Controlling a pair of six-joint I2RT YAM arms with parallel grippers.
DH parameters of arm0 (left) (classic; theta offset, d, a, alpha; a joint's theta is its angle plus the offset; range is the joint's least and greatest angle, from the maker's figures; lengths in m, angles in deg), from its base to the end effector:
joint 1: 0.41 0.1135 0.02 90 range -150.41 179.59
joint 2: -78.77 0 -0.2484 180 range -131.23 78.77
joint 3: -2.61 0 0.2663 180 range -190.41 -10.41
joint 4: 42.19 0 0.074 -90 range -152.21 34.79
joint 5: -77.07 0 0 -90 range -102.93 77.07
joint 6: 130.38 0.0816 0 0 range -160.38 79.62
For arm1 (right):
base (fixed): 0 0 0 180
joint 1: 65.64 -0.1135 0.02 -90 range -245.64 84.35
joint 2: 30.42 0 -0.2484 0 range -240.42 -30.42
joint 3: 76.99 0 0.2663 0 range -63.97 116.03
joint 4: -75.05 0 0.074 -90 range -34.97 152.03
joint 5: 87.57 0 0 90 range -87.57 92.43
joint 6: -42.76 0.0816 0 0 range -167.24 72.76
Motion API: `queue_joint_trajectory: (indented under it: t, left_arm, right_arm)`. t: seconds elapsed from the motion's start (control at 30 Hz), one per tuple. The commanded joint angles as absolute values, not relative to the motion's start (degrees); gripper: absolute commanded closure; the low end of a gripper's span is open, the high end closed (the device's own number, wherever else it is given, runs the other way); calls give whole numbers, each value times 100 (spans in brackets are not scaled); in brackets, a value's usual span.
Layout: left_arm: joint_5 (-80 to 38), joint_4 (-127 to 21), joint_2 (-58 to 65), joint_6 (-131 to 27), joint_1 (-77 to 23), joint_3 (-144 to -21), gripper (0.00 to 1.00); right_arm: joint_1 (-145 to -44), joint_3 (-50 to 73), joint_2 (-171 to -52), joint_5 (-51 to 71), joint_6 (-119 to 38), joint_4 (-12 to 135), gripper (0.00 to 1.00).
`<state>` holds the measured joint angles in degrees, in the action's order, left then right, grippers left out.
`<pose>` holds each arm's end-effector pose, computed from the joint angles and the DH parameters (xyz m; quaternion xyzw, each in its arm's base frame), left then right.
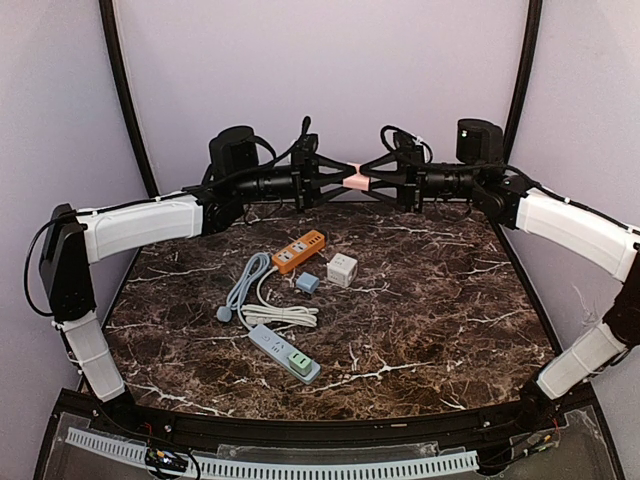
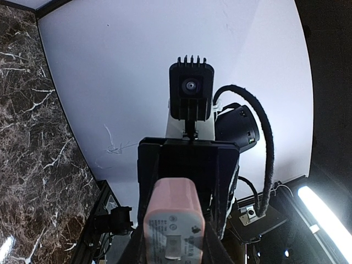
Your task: Insert the plug
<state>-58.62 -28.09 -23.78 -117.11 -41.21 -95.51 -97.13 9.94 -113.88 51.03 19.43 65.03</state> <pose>0.3166 -0.3504 0.3574 0.0989 0.6569 -0.7320 0.1511 0.2960 0.2531 0.3618 -0.0555 0.7312 0.6595 0.1652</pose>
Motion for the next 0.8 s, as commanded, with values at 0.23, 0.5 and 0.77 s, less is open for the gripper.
queue_joint_trajectory:
  t: [0.23, 0.5, 0.77]
  left_arm:
    - [-6027, -2704, -2306, -11624, -4243, -9651, 99]
    - [-5927, -2766, -2191, -11540, -4250, -9530, 99]
    - [-5852, -2902, -2115, -11421, -4247, -9487, 99]
  right_arm:
    - [-9702, 1065, -11400, 5108, 1937, 6633, 52]
    - [-9701, 1033, -11340, 5077, 1959, 6641, 66]
    - [-9702, 962, -11237, 5088, 1978, 6673, 66]
